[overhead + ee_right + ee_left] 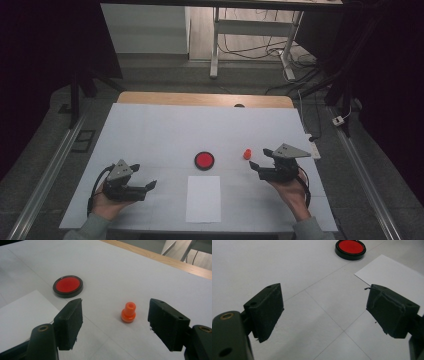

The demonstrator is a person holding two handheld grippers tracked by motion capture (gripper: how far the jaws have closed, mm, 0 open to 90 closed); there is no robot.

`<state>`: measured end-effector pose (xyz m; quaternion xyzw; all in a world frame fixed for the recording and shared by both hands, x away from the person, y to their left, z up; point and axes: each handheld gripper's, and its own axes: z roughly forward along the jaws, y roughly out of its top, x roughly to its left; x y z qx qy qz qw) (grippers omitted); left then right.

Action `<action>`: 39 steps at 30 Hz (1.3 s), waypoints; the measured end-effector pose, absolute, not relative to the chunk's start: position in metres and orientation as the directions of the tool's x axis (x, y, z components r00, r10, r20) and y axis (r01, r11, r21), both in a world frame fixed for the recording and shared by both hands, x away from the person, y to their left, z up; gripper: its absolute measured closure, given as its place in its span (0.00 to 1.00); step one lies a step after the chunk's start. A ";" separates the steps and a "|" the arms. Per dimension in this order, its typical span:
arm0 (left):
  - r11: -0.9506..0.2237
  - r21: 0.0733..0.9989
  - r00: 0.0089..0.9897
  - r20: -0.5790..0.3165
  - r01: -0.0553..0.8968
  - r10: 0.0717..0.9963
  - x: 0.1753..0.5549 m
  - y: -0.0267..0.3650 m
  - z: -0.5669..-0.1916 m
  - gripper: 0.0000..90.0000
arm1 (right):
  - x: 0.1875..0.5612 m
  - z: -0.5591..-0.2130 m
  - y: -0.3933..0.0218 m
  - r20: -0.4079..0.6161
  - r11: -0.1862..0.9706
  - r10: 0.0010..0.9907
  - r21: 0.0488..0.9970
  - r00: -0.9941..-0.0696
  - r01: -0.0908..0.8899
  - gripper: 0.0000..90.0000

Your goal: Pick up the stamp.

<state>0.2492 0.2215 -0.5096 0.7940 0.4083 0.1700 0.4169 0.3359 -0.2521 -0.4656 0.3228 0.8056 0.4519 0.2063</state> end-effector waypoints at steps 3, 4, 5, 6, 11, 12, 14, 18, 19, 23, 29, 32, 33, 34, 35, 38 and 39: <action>-0.319 0.800 0.608 -0.071 0.508 0.791 0.249 0.221 -0.510 0.16 | 0.340 -0.466 -0.248 -0.043 0.389 0.706 0.857 -0.707 0.337 0.31; -0.319 0.800 0.607 -0.071 0.509 0.791 0.249 0.221 -0.510 0.16 | 0.342 -0.466 -0.246 -0.042 0.389 0.706 0.857 -0.707 0.338 0.32; -0.318 0.799 0.607 -0.072 0.510 0.792 0.249 0.221 -0.510 0.16 | 0.343 -0.467 -0.245 -0.040 0.389 0.707 0.856 -0.706 0.341 0.32; -0.318 0.799 0.607 -0.072 0.510 0.792 0.249 0.221 -0.510 0.16 | 0.345 -0.467 -0.244 -0.034 0.384 0.707 0.857 -0.706 0.343 0.32; -0.321 0.797 0.606 -0.071 0.513 0.792 0.250 0.221 -0.511 0.16 | 0.353 -0.472 -0.238 -0.029 0.387 0.712 0.850 -0.702 0.357 0.32; -0.321 0.796 0.607 -0.072 0.513 0.791 0.250 0.221 -0.511 0.16 | 0.357 -0.474 -0.236 -0.033 0.397 0.715 0.842 -0.699 0.366 0.32; -0.321 0.796 0.606 -0.071 0.513 0.792 0.250 0.221 -0.511 0.16 | 0.360 -0.477 -0.235 -0.033 0.401 0.719 0.835 -0.694 0.376 0.33; -0.322 0.795 0.605 -0.069 0.513 0.793 0.250 0.221 -0.511 0.16 | 0.366 -0.482 -0.234 -0.032 0.404 0.728 0.827 -0.684 0.391 0.33; -0.322 0.796 0.604 -0.069 0.513 0.794 0.250 0.221 -0.511 0.16 | 0.370 -0.485 -0.234 -0.028 0.398 0.734 0.827 -0.679 0.397 0.34; -0.323 0.795 0.605 -0.068 0.513 0.794 0.250 0.221 -0.511 0.16 | 0.378 -0.489 -0.233 -0.035 0.412 0.739 0.814 -0.673 0.409 0.35; -0.325 0.794 0.604 -0.065 0.513 0.794 0.250 0.221 -0.511 0.16 | 0.387 -0.495 -0.232 -0.044 0.425 0.743 0.802 -0.668 0.420 0.37; -0.325 0.794 0.603 -0.064 0.513 0.795 0.250 0.221 -0.511 0.16 | 0.392 -0.496 -0.230 -0.041 0.426 0.744 0.798 -0.667 0.426 0.38; -0.326 0.794 0.604 -0.064 0.513 0.795 0.250 0.221 -0.511 0.16 | 0.394 -0.496 -0.230 -0.040 0.425 0.746 0.798 -0.665 0.428 0.38; -0.326 0.794 0.604 -0.064 0.513 0.795 0.250 0.221 -0.511 0.16 | 0.395 -0.497 -0.230 -0.034 0.419 0.747 0.800 -0.664 0.430 0.39; -0.326 0.794 0.604 -0.064 0.513 0.795 0.250 0.220 -0.511 0.16 | 0.396 -0.497 -0.229 -0.036 0.421 0.746 0.799 -0.665 0.429 0.39; -0.329 0.792 0.604 -0.062 0.514 0.795 0.250 0.220 -0.512 0.16 | 0.401 -0.498 -0.226 -0.039 0.426 0.747 0.795 -0.664 0.433 0.41; -0.329 0.792 0.603 -0.062 0.514 0.795 0.250 0.220 -0.512 0.16 | 0.401 -0.498 -0.226 -0.039 0.426 0.747 0.795 -0.664 0.433 0.41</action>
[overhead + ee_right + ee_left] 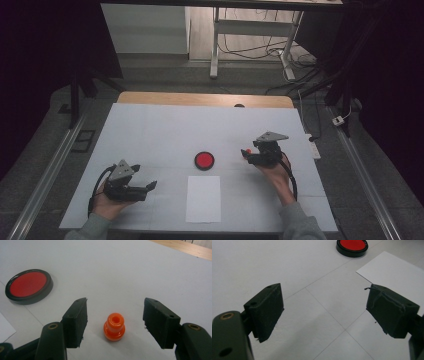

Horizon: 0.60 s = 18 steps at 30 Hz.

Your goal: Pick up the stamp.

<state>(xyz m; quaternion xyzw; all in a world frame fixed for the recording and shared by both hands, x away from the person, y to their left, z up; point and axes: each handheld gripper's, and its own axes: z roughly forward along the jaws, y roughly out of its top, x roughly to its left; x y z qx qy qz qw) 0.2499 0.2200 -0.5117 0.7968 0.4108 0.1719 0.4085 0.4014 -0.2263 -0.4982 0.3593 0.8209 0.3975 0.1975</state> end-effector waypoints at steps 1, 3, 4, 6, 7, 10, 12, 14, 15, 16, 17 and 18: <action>-0.329 0.792 0.603 -0.062 0.514 0.795 0.250 0.220 -0.512 0.16 | 0.403 -0.499 -0.226 -0.036 0.423 0.749 0.794 -0.661 0.437 0.42; -0.328 0.792 0.602 -0.062 0.515 0.796 0.250 0.220 -0.512 0.16 | 0.405 -0.502 -0.225 -0.030 0.422 0.751 0.789 -0.659 0.446 0.44; -0.328 0.792 0.602 -0.062 0.515 0.796 0.250 0.220 -0.512 0.16 | 0.405 -0.502 -0.225 -0.030 0.422 0.751 0.789 -0.659 0.446 0.44; -0.327 0.792 0.601 -0.062 0.516 0.797 0.250 0.221 -0.512 0.16 | 0.406 -0.504 -0.224 -0.032 0.431 0.750 0.781 -0.660 0.452 0.45; -0.327 0.792 0.601 -0.062 0.516 0.797 0.250 0.221 -0.512 0.16 | 0.407 -0.505 -0.224 -0.029 0.432 0.753 0.775 -0.658 0.461 0.47; -0.329 0.791 0.602 -0.062 0.516 0.796 0.250 0.221 -0.512 0.16 | 0.407 -0.506 -0.225 -0.028 0.434 0.755 0.771 -0.656 0.466 0.50; -0.330 0.791 0.602 -0.060 0.515 0.796 0.250 0.221 -0.512 0.16 | 0.408 -0.507 -0.226 -0.023 0.428 0.758 0.772 -0.652 0.470 0.52; -0.331 0.791 0.602 -0.059 0.515 0.796 0.250 0.221 -0.512 0.16 | 0.408 -0.508 -0.227 -0.023 0.428 0.760 0.770 -0.649 0.473 0.53; -0.331 0.791 0.602 -0.059 0.515 0.796 0.250 0.221 -0.513 0.16 | 0.408 -0.509 -0.227 -0.020 0.425 0.761 0.771 -0.648 0.475 0.54; -0.331 0.790 0.602 -0.059 0.515 0.796 0.250 0.221 -0.513 0.16 | 0.409 -0.509 -0.227 -0.019 0.425 0.761 0.770 -0.648 0.476 0.55; -0.332 0.790 0.603 -0.059 0.515 0.796 0.250 0.221 -0.513 0.16 | 0.409 -0.510 -0.227 -0.020 0.428 0.760 0.767 -0.649 0.478 0.56; -0.332 0.790 0.602 -0.058 0.515 0.796 0.250 0.221 -0.513 0.16 | 0.409 -0.510 -0.227 -0.019 0.429 0.759 0.766 -0.651 0.479 0.57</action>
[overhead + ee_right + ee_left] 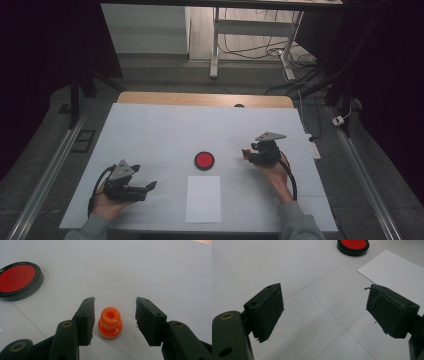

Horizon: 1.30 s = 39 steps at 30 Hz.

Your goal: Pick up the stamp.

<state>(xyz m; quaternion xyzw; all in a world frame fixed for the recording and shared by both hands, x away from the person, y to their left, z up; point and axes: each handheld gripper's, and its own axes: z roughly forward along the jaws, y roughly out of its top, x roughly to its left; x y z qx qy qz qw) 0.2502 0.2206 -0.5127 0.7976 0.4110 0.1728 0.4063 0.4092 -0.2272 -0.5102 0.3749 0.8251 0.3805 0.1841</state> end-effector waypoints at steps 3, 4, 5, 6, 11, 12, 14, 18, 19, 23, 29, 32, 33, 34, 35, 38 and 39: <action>-0.333 0.789 0.603 -0.058 0.516 0.796 0.250 0.221 -0.513 0.16 | 0.409 -0.511 -0.226 -0.016 0.434 0.756 0.761 -0.655 0.482 0.61; -0.334 0.789 0.602 -0.057 0.516 0.796 0.250 0.220 -0.513 0.16 | 0.409 -0.512 -0.225 -0.021 0.439 0.753 0.761 -0.657 0.479 0.63; -0.333 0.789 0.602 -0.058 0.517 0.796 0.250 0.220 -0.513 0.16 | 0.409 -0.512 -0.225 -0.021 0.439 0.753 0.761 -0.657 0.479 0.63; -0.333 0.789 0.602 -0.058 0.517 0.797 0.250 0.220 -0.513 0.16 | 0.409 -0.512 -0.225 -0.019 0.441 0.752 0.757 -0.659 0.481 0.64; -0.333 0.788 0.601 -0.058 0.518 0.797 0.250 0.221 -0.513 0.16 | 0.410 -0.513 -0.226 -0.016 0.448 0.749 0.749 -0.662 0.489 0.70; -0.333 0.788 0.601 -0.058 0.517 0.797 0.250 0.221 -0.513 0.16 | 0.410 -0.514 -0.226 -0.015 0.448 0.748 0.749 -0.663 0.489 0.72; -0.334 0.788 0.601 -0.056 0.517 0.798 0.250 0.220 -0.513 0.16 | 0.410 -0.514 -0.225 -0.017 0.452 0.747 0.747 -0.665 0.488 0.73; -0.334 0.787 0.600 -0.058 0.519 0.798 0.250 0.221 -0.513 0.16 | 0.410 -0.514 -0.226 -0.017 0.452 0.743 0.750 -0.669 0.483 0.79; -0.334 0.786 0.600 -0.058 0.520 0.798 0.250 0.221 -0.513 0.16 | 0.410 -0.513 -0.226 -0.016 0.455 0.740 0.747 -0.672 0.485 0.80; -0.336 0.785 0.601 -0.058 0.520 0.797 0.251 0.220 -0.514 0.16 | 0.409 -0.513 -0.226 -0.018 0.458 0.739 0.747 -0.674 0.482 0.80; -0.334 0.786 0.600 -0.058 0.520 0.798 0.250 0.221 -0.514 0.16 | 0.408 -0.513 -0.225 -0.033 0.465 0.737 0.750 -0.675 0.471 0.81; -0.333 0.786 0.600 -0.059 0.520 0.798 0.251 0.221 -0.514 0.16 | 0.408 -0.511 -0.225 -0.037 0.464 0.737 0.753 -0.675 0.466 0.81; -0.333 0.786 0.600 -0.059 0.520 0.798 0.251 0.221 -0.514 0.16 | 0.407 -0.511 -0.225 -0.034 0.458 0.738 0.759 -0.674 0.464 0.81; -0.333 0.786 0.599 -0.059 0.521 0.798 0.251 0.221 -0.514 0.16 | 0.407 -0.511 -0.225 -0.034 0.458 0.738 0.759 -0.674 0.464 0.81; -0.333 0.786 0.599 -0.059 0.521 0.798 0.251 0.221 -0.514 0.16 | 0.407 -0.510 -0.225 -0.034 0.457 0.738 0.760 -0.674 0.462 0.81; -0.334 0.786 0.600 -0.059 0.521 0.798 0.251 0.221 -0.514 0.16 | 0.406 -0.509 -0.224 -0.038 0.457 0.736 0.765 -0.676 0.454 0.81; -0.335 0.785 0.600 -0.058 0.521 0.798 0.251 0.221 -0.514 0.16 | 0.406 -0.508 -0.224 -0.038 0.455 0.736 0.768 -0.676 0.452 0.81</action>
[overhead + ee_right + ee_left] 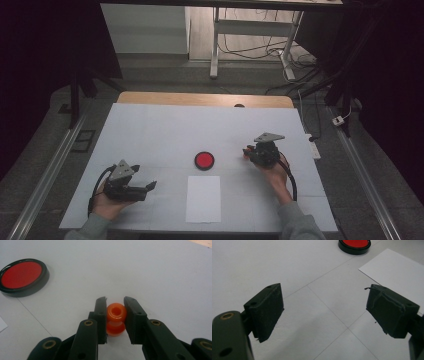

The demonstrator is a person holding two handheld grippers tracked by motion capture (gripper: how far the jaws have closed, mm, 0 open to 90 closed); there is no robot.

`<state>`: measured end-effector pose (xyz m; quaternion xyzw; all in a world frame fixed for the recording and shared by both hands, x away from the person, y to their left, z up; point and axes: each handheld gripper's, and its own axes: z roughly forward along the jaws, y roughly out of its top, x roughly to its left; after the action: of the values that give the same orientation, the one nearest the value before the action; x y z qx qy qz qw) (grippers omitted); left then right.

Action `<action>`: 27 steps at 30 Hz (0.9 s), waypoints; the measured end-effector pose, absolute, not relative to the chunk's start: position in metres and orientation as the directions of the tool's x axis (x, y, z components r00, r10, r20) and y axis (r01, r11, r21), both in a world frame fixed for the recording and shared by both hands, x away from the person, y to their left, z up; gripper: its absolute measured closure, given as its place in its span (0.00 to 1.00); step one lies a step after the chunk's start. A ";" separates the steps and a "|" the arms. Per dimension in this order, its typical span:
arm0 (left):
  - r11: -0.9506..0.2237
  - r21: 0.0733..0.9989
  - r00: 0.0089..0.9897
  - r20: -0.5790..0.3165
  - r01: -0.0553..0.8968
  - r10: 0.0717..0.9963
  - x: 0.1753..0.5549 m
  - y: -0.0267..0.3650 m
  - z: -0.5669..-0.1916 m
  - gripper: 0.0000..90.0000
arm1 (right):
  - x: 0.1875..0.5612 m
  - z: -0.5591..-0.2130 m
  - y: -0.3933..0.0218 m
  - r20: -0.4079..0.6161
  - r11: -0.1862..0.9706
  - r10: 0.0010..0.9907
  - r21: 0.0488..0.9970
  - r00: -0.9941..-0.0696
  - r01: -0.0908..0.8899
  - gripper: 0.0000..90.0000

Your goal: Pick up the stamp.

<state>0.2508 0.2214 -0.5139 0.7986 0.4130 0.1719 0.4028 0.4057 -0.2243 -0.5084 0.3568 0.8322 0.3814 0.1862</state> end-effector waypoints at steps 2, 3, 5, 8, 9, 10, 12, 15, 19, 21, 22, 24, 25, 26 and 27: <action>-0.333 0.786 0.599 -0.059 0.521 0.798 0.251 0.222 -0.514 0.16 | 0.405 -0.507 -0.224 -0.035 0.450 0.735 0.772 -0.677 0.449 0.81; -0.333 0.786 0.599 -0.059 0.521 0.799 0.251 0.222 -0.514 0.16 | 0.404 -0.506 -0.224 -0.030 0.447 0.732 0.775 -0.680 0.447 0.81; -0.332 0.786 0.599 -0.060 0.521 0.799 0.251 0.222 -0.514 0.16 | 0.404 -0.505 -0.224 -0.031 0.448 0.732 0.775 -0.681 0.446 0.81; -0.333 0.785 0.599 -0.060 0.522 0.799 0.251 0.222 -0.514 0.16 | 0.403 -0.504 -0.223 -0.029 0.445 0.727 0.780 -0.686 0.439 0.81; -0.333 0.785 0.599 -0.060 0.523 0.799 0.251 0.222 -0.514 0.16 | 0.402 -0.503 -0.223 -0.029 0.445 0.726 0.781 -0.687 0.438 0.81; -0.333 0.784 0.598 -0.060 0.523 0.799 0.251 0.222 -0.514 0.16 | 0.402 -0.502 -0.223 -0.032 0.446 0.726 0.782 -0.687 0.435 0.81; -0.331 0.785 0.597 -0.061 0.524 0.800 0.252 0.222 -0.515 0.16 | 0.400 -0.500 -0.223 -0.025 0.437 0.723 0.791 -0.690 0.429 0.81; -0.332 0.784 0.597 -0.061 0.525 0.800 0.252 0.222 -0.515 0.16 | 0.399 -0.498 -0.223 -0.023 0.433 0.721 0.795 -0.692 0.425 0.81; -0.332 0.783 0.597 -0.062 0.526 0.800 0.252 0.222 -0.515 0.16 | 0.397 -0.495 -0.224 -0.018 0.425 0.718 0.803 -0.696 0.418 0.81; -0.332 0.783 0.597 -0.063 0.527 0.799 0.252 0.222 -0.515 0.16 | 0.396 -0.493 -0.223 -0.015 0.419 0.715 0.809 -0.699 0.412 0.81; -0.331 0.783 0.597 -0.063 0.527 0.800 0.252 0.222 -0.515 0.16 | 0.395 -0.492 -0.223 -0.013 0.415 0.716 0.812 -0.698 0.410 0.81; -0.330 0.783 0.596 -0.065 0.527 0.800 0.252 0.222 -0.515 0.16 | 0.394 -0.489 -0.222 -0.007 0.408 0.710 0.819 -0.704 0.404 0.81; -0.329 0.783 0.596 -0.065 0.527 0.801 0.252 0.222 -0.515 0.16 | 0.394 -0.489 -0.222 -0.007 0.408 0.710 0.819 -0.704 0.404 0.81; -0.329 0.783 0.596 -0.065 0.527 0.800 0.252 0.222 -0.515 0.16 | 0.393 -0.488 -0.222 -0.004 0.406 0.708 0.820 -0.706 0.402 0.81; -0.330 0.783 0.596 -0.065 0.528 0.800 0.253 0.222 -0.515 0.16 | 0.392 -0.486 -0.221 0.001 0.402 0.705 0.824 -0.710 0.400 0.81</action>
<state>0.2525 0.2219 -0.5154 0.7976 0.4162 0.1691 0.4025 0.3916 -0.2207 -0.4858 0.3375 0.8182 0.4305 0.1770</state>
